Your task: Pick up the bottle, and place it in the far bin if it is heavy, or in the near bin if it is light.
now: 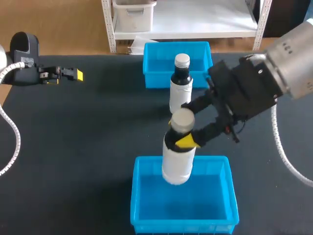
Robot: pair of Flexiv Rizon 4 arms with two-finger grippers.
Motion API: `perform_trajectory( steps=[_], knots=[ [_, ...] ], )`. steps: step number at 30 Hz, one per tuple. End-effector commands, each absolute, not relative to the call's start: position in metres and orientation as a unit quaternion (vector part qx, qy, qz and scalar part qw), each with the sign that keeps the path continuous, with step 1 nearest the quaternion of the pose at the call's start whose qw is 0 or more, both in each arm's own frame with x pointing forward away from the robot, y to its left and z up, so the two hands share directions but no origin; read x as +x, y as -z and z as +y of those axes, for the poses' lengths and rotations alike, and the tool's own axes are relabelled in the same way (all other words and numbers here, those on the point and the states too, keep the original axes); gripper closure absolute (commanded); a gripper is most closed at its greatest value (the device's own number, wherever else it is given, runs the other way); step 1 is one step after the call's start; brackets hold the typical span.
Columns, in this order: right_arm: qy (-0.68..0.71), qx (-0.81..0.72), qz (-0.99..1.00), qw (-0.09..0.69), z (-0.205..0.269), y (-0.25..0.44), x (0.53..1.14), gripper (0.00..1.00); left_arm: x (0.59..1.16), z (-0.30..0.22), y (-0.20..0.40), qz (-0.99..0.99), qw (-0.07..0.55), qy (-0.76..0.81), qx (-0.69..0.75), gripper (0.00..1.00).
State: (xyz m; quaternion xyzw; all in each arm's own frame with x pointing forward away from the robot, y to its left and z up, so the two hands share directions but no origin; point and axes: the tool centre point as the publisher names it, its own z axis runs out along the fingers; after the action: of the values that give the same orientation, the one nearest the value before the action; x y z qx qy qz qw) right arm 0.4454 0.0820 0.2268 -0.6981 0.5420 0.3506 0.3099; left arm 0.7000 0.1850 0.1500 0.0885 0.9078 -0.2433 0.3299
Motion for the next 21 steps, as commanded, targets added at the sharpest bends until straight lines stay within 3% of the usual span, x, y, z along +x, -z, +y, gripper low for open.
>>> perform_trajectory(
  steps=[1, 21],
  knots=[
    [-0.361, -0.708, 0.528, 0.299, 0.099, -0.216, 0.446, 1.00, 0.700, 0.185, -0.150, 0.908, 0.330, 0.243, 0.088, 0.00],
    [-0.396, -0.730, 0.494, 0.258, 0.123, -0.170, 0.438, 1.00, 0.700, 0.185, -0.150, 0.908, 0.330, 0.243, 0.088, 0.00]
  ],
)
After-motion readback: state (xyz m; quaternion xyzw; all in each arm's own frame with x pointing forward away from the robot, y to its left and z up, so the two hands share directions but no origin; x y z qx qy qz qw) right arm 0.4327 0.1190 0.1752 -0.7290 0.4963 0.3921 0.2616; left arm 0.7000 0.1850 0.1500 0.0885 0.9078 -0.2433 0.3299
